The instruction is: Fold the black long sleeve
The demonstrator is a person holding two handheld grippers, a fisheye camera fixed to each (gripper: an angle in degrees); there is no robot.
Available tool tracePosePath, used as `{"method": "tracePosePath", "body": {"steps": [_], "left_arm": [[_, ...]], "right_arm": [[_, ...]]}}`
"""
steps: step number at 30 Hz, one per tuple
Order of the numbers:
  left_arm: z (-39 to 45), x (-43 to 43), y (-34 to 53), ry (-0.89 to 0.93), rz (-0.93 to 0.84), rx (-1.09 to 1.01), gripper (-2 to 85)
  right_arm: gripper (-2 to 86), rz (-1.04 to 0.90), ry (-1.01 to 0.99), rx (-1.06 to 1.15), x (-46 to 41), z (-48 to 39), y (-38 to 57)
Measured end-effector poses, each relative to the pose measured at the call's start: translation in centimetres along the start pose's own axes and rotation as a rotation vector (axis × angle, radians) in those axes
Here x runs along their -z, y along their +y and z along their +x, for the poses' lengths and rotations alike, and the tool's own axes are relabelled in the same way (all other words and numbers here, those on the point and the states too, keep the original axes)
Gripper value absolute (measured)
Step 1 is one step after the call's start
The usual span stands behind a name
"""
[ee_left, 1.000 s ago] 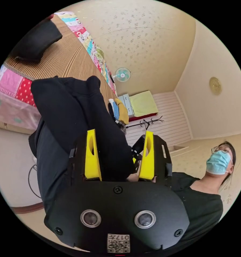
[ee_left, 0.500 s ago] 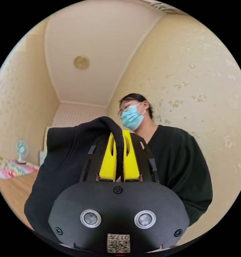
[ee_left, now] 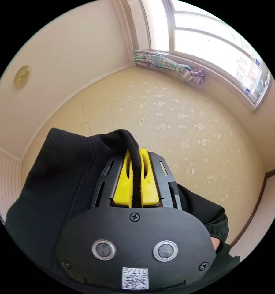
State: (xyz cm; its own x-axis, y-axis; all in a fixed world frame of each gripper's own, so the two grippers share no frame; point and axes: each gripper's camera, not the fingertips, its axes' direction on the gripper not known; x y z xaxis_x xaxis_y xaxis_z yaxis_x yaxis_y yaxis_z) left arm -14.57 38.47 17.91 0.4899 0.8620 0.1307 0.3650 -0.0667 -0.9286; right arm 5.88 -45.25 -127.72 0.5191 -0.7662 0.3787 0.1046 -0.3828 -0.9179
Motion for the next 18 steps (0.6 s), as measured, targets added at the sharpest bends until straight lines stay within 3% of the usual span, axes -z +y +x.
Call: {"method": "tracePosePath", "body": {"steps": [5,7,9,13,18], "left_arm": [[-3.5,-3.2,0.7,-0.035,-0.083,0.089,1.1],[-3.0,-4.8,-0.3,-0.098,-0.162,0.095,1.3],[-1.4,-5.7,-1.5,-0.212,-0.228,0.086,1.4],[4.4,-7.7,-5.1,-0.454,-0.34,-0.03,1.4],[5.4,-8.1,-7.0,-0.646,-0.407,-0.065,1.3]], "right_arm": [[15.1,-0.097,0.039,0.045,-7.4,2.5,-0.6],[5.3,-0.096,0.033,0.072,-8.2,1.7,-0.5],[3.0,-0.027,-0.014,0.154,-7.2,-0.3,-0.4],[1.5,0.12,0.107,0.229,-2.4,-5.0,-2.0],[1.0,0.187,0.229,0.319,-1.1,-10.4,-4.7]]}}
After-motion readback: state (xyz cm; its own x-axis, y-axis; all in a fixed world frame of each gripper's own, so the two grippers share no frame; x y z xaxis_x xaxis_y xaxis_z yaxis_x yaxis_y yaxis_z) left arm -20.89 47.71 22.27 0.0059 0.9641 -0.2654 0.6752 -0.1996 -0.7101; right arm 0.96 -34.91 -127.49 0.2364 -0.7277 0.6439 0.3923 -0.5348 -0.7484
